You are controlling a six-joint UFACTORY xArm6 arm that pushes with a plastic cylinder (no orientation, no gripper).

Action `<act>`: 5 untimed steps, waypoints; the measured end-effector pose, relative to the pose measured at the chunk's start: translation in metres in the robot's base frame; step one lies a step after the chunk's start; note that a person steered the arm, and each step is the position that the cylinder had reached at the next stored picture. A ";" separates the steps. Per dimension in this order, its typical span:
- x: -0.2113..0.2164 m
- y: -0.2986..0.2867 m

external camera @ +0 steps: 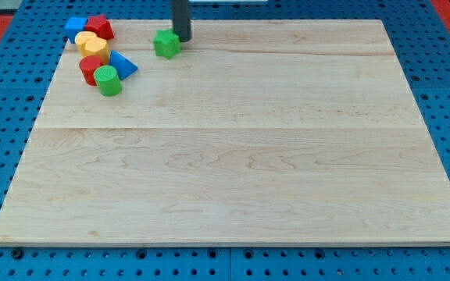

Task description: Put the green star at the top of the blue triangle

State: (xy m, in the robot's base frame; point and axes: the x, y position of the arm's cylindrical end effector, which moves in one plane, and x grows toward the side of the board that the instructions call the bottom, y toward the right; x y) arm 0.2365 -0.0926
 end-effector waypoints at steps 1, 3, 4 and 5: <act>0.000 -0.004; 0.016 0.002; 0.022 -0.030; 0.016 -0.044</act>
